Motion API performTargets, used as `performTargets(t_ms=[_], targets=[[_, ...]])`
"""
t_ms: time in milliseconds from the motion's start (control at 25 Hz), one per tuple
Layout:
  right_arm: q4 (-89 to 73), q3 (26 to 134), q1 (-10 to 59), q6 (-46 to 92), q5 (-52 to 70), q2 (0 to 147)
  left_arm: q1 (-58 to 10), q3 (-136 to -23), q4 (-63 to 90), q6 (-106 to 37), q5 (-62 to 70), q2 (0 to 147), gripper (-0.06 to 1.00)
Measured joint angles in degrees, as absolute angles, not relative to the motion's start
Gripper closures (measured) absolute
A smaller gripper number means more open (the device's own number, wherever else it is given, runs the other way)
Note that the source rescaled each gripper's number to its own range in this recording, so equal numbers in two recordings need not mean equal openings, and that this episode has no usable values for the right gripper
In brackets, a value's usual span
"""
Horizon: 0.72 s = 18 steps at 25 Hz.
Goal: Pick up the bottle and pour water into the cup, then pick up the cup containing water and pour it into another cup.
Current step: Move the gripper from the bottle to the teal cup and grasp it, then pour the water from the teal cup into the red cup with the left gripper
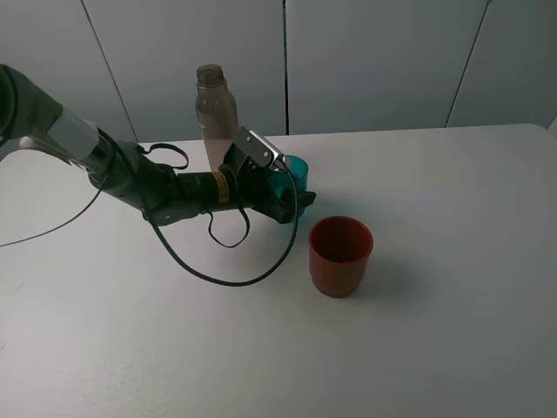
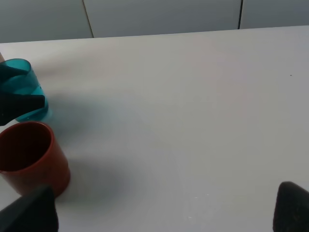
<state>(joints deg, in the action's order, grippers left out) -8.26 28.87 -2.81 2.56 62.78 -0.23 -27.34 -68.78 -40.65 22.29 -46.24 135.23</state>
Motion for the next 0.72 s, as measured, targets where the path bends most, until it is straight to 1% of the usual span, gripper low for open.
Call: performTargets(t_ms=[40,80,120,720], targets=[[-8.26,28.87,-2.81,2.56,62.78,-0.23,-27.43,-68.78,-40.65,22.31,-46.24,135.23,0.58],[-8.26,28.87,-2.81,2.56,62.78,-0.23,-27.57,-68.78,-40.75,22.31,-46.13,135.23,0.91],[-8.26,28.87,-2.81,2.56,62.78,-0.23,-27.57,-68.78,-40.65,22.31,-46.13,135.23,0.89],[-8.26,28.87,-2.81,2.56,62.78,-0.23,-27.7,-68.78,-40.91,22.52,-46.48,135.23,0.89]])
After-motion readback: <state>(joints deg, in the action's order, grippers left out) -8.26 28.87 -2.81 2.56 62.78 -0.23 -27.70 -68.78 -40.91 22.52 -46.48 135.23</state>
